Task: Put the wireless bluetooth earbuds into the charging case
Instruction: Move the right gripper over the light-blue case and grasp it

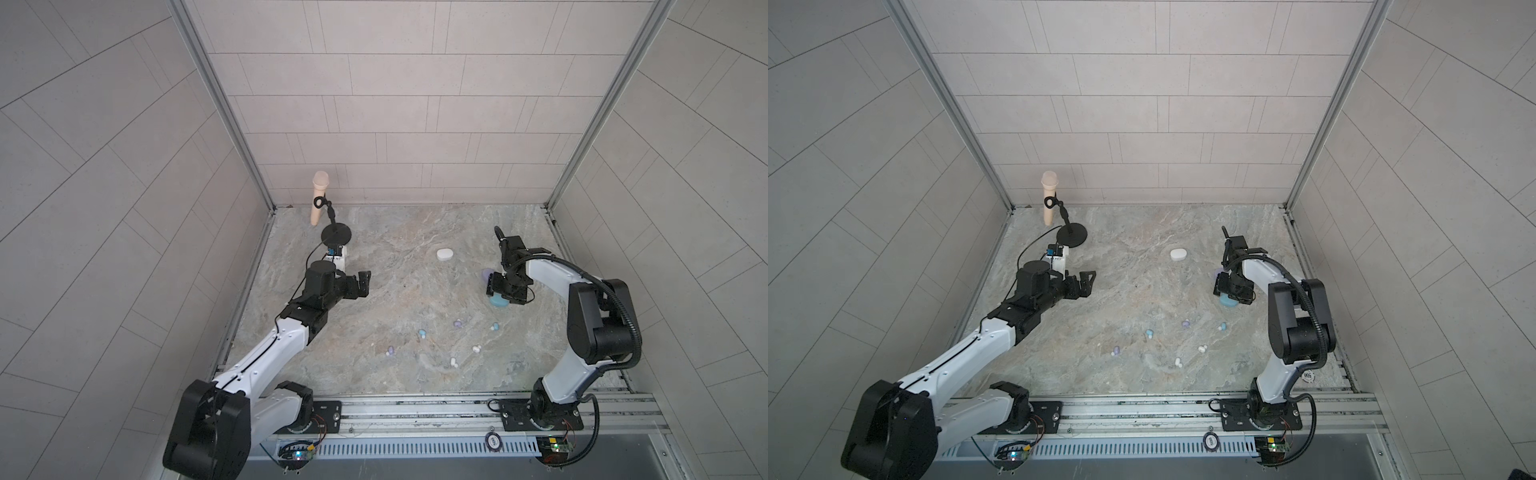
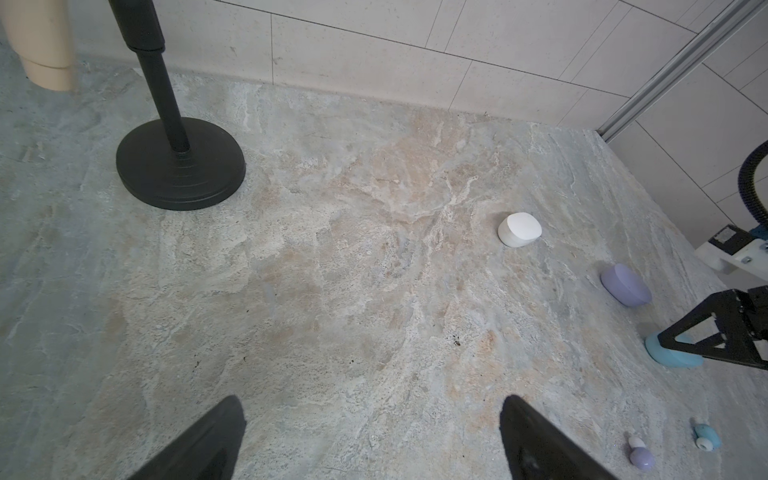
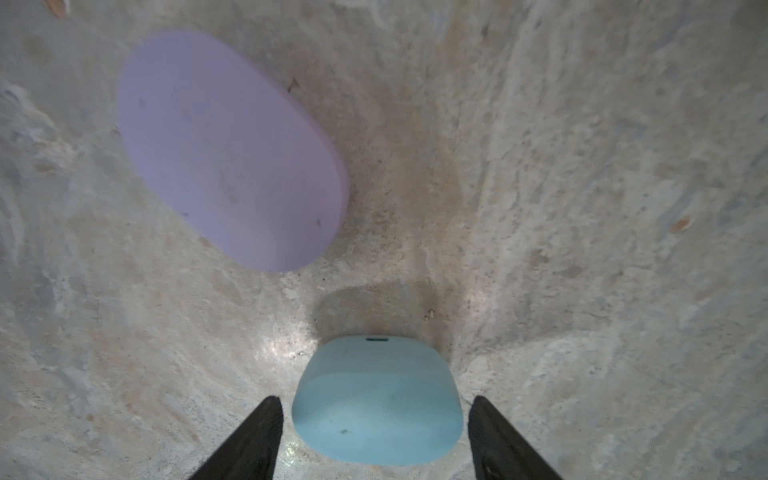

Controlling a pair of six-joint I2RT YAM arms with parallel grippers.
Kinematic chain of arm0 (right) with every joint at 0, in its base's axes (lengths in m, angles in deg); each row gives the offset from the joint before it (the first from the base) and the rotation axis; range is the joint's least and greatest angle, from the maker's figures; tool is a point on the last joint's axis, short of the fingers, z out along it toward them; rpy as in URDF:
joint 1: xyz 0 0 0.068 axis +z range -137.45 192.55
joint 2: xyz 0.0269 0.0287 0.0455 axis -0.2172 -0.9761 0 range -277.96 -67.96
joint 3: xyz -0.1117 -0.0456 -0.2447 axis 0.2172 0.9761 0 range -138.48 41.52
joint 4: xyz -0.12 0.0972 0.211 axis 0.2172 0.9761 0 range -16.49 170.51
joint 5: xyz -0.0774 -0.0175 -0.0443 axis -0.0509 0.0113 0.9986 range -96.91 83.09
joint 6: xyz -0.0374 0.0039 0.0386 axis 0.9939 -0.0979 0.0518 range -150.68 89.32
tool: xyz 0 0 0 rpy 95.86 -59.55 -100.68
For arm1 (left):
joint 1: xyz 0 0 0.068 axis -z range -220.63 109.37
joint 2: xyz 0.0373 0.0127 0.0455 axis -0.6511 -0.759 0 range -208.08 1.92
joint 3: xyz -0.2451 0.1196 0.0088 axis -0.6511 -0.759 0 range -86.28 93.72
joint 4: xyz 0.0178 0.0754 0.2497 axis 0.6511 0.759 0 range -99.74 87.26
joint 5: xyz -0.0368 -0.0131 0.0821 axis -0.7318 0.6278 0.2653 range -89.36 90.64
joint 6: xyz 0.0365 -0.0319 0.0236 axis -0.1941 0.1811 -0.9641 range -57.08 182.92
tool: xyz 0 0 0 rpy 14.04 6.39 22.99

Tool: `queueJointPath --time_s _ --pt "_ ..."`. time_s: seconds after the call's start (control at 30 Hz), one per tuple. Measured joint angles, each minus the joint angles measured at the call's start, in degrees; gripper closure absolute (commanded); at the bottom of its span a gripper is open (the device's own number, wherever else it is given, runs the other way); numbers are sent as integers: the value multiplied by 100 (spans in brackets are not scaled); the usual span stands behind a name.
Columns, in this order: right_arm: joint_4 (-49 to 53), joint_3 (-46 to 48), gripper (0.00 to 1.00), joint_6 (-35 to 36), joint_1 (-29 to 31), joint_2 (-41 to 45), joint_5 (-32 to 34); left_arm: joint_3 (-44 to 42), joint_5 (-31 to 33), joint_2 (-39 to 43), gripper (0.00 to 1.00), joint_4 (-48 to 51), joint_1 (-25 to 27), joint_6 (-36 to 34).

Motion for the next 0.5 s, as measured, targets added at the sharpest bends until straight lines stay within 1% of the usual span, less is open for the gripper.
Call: queueJointPath --time_s 0.23,0.37,0.5 --pt "-59 7 33 20 -7 -13 -35 0 0 0 0 -7 0 0" --pt "-72 13 33 37 -11 -13 -55 -2 0 0 0 -9 0 17" --pt "-72 15 30 63 -11 -15 -61 -2 0 4 0 -9 0 28"
